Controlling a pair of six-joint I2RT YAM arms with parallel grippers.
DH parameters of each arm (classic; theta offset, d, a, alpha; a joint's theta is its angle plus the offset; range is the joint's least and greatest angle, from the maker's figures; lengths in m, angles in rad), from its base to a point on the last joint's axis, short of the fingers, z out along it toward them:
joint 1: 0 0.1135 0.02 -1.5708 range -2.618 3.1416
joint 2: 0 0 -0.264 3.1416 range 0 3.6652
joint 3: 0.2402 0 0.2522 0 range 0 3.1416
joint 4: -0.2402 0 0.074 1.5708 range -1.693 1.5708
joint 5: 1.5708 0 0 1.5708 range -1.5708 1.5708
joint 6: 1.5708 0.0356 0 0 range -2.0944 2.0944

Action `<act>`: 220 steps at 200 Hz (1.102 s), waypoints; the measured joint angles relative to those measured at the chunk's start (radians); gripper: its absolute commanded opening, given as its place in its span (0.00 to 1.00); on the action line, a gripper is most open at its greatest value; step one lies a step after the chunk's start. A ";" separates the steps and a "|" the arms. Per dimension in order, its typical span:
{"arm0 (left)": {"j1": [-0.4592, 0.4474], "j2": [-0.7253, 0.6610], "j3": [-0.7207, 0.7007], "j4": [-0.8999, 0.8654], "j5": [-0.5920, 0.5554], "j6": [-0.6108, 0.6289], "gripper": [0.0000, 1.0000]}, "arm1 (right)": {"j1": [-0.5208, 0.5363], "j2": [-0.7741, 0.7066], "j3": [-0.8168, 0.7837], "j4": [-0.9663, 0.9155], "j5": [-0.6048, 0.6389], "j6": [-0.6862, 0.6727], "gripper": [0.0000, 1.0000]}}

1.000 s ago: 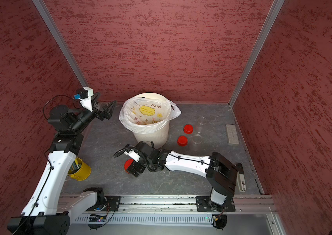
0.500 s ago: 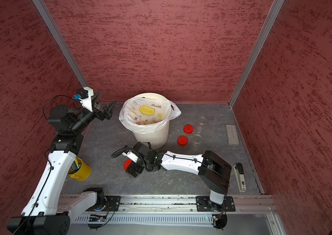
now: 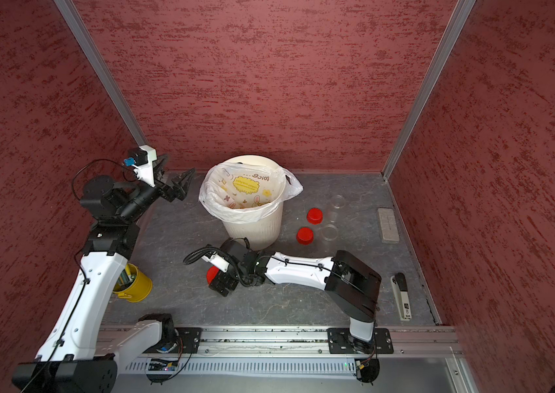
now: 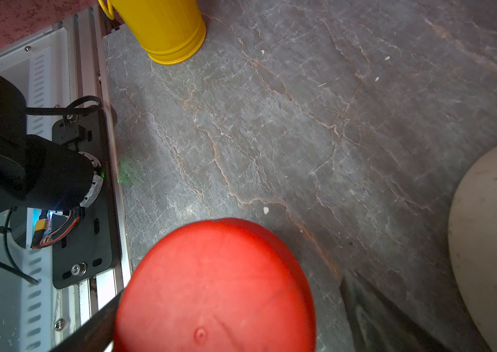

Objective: Empty moldy tea leaves from jars
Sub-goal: Pick up the jar from the center of the board.

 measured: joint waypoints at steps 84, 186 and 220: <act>0.000 0.000 0.000 0.000 0.003 0.001 1.00 | 0.000 0.039 0.036 -0.003 -0.003 -0.010 0.98; 0.000 0.000 -0.005 0.000 0.004 0.001 1.00 | 0.000 0.044 0.036 -0.025 -0.005 -0.011 0.84; 0.000 0.000 -0.010 0.000 0.007 0.001 1.00 | 0.001 0.044 0.036 -0.034 0.000 -0.019 0.73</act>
